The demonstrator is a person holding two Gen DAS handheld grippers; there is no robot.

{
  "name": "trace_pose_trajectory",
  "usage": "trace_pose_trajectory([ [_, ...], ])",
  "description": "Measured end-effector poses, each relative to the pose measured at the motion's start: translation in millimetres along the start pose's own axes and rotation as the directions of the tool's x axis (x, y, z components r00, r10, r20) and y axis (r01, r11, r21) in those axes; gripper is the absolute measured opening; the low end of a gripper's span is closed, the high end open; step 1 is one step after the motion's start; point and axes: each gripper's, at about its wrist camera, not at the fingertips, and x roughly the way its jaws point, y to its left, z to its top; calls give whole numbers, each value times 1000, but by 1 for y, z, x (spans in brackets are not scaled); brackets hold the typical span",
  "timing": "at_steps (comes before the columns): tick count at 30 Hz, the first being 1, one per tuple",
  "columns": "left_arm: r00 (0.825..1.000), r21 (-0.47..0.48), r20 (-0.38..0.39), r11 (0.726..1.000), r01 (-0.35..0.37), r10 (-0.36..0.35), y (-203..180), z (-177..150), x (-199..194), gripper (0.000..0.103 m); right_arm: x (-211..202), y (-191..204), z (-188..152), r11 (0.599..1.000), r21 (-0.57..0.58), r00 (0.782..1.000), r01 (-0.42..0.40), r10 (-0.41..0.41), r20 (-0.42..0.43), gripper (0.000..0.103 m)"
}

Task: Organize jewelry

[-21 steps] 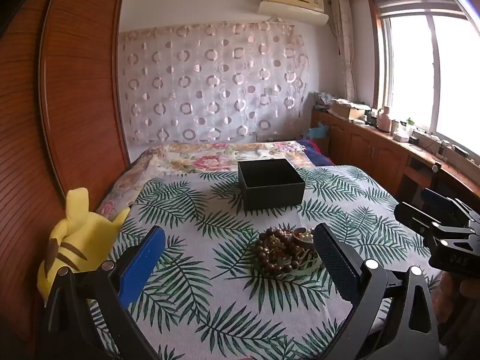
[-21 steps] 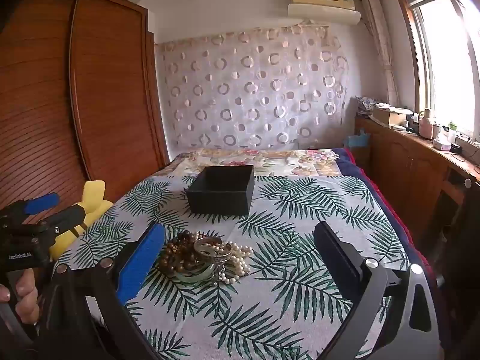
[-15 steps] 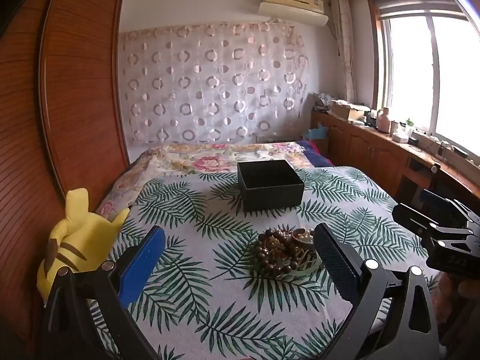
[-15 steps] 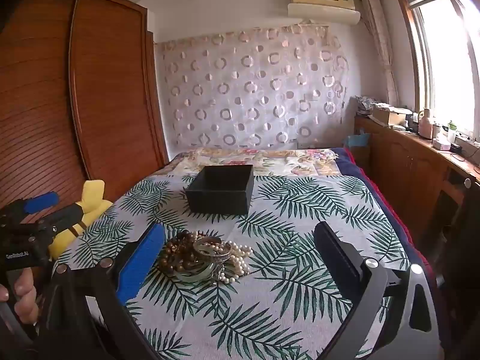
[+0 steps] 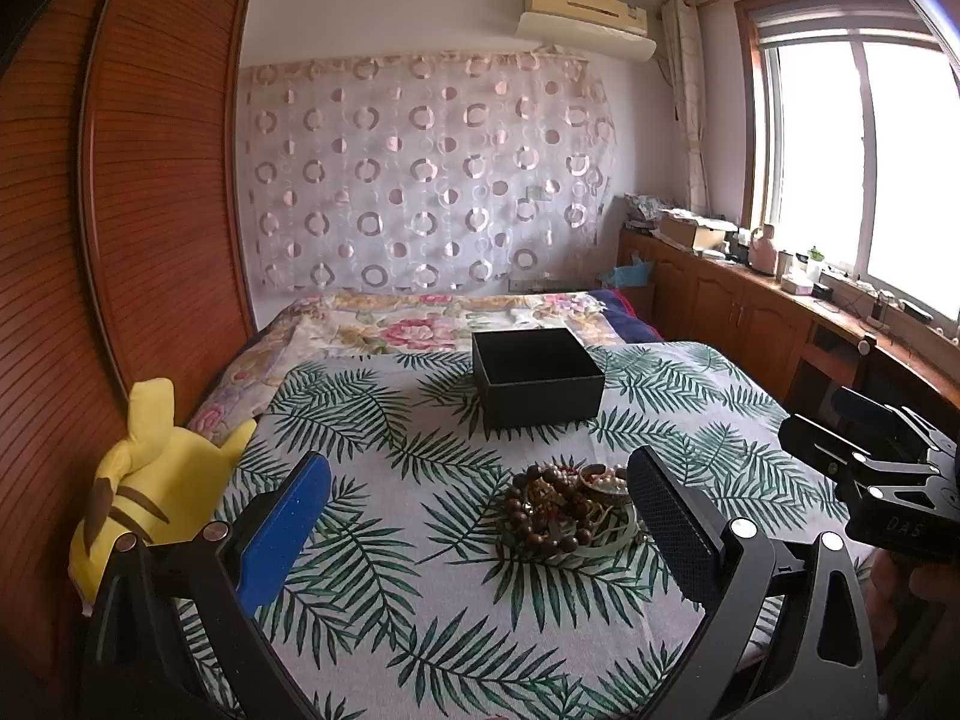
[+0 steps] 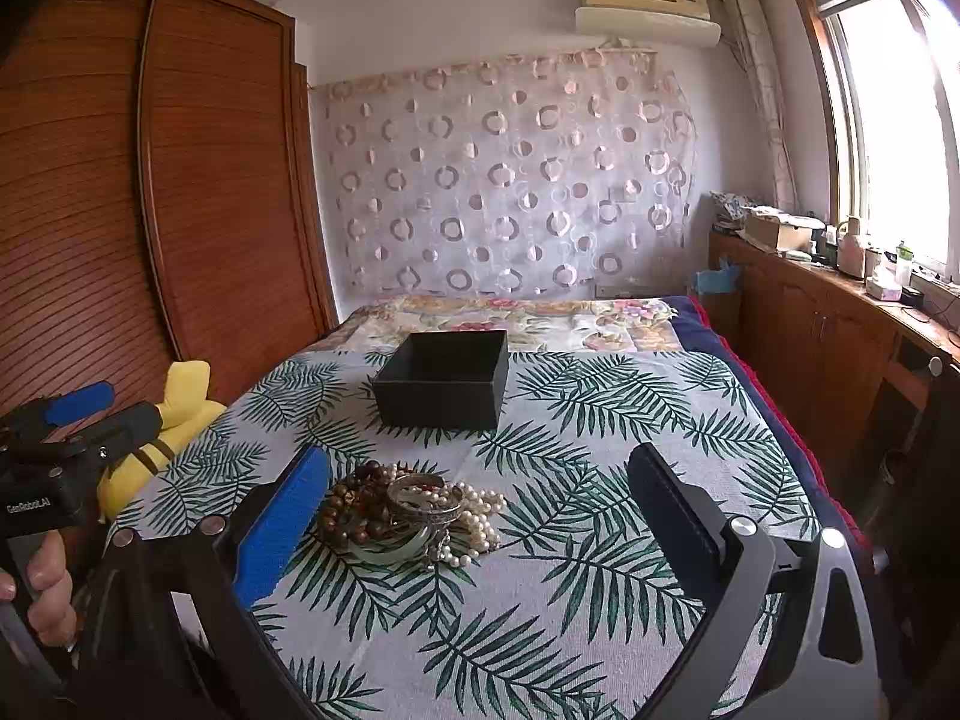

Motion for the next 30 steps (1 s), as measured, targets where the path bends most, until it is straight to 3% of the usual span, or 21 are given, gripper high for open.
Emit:
trace_pose_trajectory([
  [30,1000,-3,3,1000,3,-3,-2,1,0,95,-2,1,5,1000,0,1000,1,-1,1,101],
])
